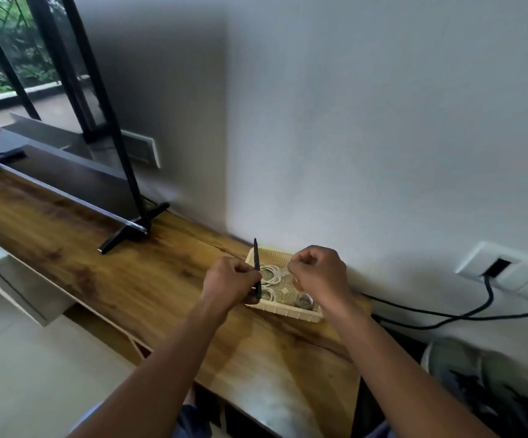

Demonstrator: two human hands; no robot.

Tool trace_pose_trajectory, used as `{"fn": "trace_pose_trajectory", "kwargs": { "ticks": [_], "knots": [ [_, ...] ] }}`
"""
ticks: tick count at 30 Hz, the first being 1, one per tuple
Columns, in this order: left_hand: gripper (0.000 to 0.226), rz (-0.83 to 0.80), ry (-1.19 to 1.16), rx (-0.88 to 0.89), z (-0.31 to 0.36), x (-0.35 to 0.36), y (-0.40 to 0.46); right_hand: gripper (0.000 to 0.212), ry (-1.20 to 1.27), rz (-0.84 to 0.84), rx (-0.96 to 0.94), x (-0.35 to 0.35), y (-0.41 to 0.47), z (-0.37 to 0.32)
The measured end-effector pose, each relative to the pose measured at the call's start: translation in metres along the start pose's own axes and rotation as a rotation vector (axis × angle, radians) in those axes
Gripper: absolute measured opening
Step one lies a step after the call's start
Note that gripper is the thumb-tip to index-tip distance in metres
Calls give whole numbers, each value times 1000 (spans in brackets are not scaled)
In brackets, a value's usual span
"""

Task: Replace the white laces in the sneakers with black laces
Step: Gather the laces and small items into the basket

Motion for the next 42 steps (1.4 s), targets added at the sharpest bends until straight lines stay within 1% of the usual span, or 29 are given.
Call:
{"fn": "trace_pose_trajectory", "kwargs": {
  "ticks": [2,3,5,7,11,14,17,18,20,22,25,27,31,34,36,37,39,40,42],
  "knots": [
    [9,-28,52,-33,-2,10,0,6,7,-40,41,-7,4,12],
    [11,-30,91,-35,-2,15,2,13,-1,-64,54,-9,7,18],
    [15,-23,161,-20,1,23,5,21,-98,-122,39,-12,13,23],
    [15,-33,219,5,5,35,8,22,-216,-143,13,-15,22,28],
    [13,-21,365,44,9,48,19,11,-322,-129,-34,-17,41,42],
    [13,-6,444,57,8,48,29,8,-416,-110,-51,-15,53,51],
    [10,33,536,88,11,45,38,2,-478,-141,-88,-5,62,55],
    [9,44,562,94,13,45,41,6,-502,-160,-119,1,64,54],
    [8,57,577,93,15,44,45,13,-549,-205,-187,13,66,48],
    [8,66,580,86,15,43,49,14,-624,-237,-237,26,70,43],
    [7,67,570,81,12,43,51,20,-758,-253,-288,45,73,41],
    [6,62,561,73,11,43,51,21,-792,-249,-322,55,72,41],
    [6,58,552,81,9,40,54,15,-808,-246,-367,64,67,45],
    [6,57,522,73,8,40,55,12,-774,-155,-364,53,72,43],
    [6,41,466,72,10,45,52,17,-627,-93,-292,37,78,38],
    [7,22,438,74,10,49,50,21,-502,-105,-225,28,81,37],
    [10,-26,369,75,12,61,44,29,-288,-193,-55,16,81,37],
    [11,-51,339,79,14,68,40,30,-233,-237,13,12,78,38],
    [13,-97,312,102,16,81,34,24,-214,-260,72,7,72,40]
  ]
}}
Point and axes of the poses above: each hand's wrist, its own y-axis towards the middle knuckle, its own x-axis out of the palm, z = x × y, the point moved 7 cm from there along y, towards the middle knuckle, and after that the axes turned 6 degrees about -y, right-handed, at the moved point
